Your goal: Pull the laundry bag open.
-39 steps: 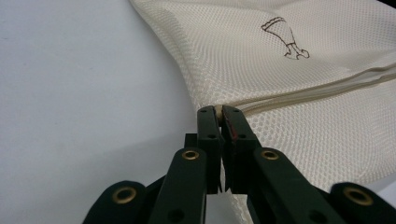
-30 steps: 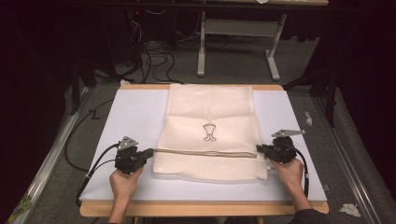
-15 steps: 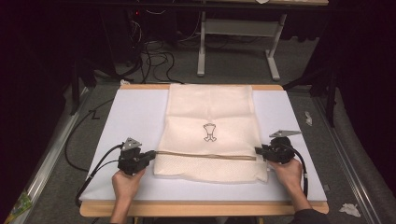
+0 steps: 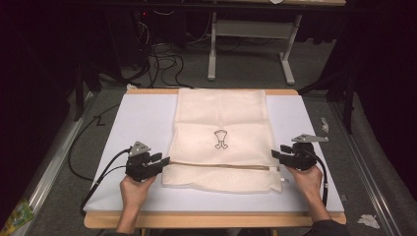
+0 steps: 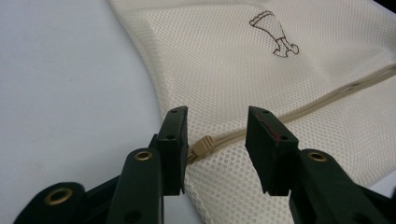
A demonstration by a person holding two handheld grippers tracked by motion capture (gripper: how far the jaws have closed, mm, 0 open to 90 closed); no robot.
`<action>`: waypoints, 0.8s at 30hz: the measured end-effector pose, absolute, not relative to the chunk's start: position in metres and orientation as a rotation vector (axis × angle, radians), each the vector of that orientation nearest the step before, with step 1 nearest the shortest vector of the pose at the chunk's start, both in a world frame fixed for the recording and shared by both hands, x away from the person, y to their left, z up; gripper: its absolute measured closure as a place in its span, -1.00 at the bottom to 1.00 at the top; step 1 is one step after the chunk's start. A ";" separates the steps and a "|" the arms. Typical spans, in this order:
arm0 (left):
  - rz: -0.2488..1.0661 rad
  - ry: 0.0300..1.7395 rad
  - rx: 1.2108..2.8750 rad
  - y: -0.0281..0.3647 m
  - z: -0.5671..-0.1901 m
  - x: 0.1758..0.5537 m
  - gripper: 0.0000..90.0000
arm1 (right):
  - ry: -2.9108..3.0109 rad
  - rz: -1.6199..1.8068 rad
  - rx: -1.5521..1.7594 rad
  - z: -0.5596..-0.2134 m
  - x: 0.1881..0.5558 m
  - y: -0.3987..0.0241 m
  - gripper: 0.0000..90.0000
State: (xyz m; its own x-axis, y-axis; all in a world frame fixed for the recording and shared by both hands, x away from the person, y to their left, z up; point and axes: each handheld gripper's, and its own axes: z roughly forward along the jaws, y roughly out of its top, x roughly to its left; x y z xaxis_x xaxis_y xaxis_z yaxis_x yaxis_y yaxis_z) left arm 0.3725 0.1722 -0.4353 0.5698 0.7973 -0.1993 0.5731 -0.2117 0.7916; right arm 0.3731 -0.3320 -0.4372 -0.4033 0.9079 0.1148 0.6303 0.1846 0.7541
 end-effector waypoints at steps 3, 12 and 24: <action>0.334 1.096 1.877 0.177 -0.431 0.371 0.22 | 2.094 1.083 1.452 -0.434 0.371 -0.335 0.14; 0.381 1.106 1.818 0.191 -0.420 0.369 0.09 | 2.036 1.116 1.463 -0.430 0.366 -0.347 0.11; 0.402 1.129 1.725 0.215 -0.414 0.366 0.10 | 1.948 1.100 1.428 -0.423 0.355 -0.364 0.11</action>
State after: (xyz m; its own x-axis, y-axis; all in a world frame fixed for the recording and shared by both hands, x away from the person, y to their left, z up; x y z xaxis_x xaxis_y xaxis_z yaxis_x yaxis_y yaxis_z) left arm 0.3657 0.2145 -0.4143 0.5102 0.8294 -0.2275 0.4991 -0.0701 0.8637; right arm 0.3547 -0.3644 -0.4229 -0.3386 0.9379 0.0762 0.5494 0.1313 0.8252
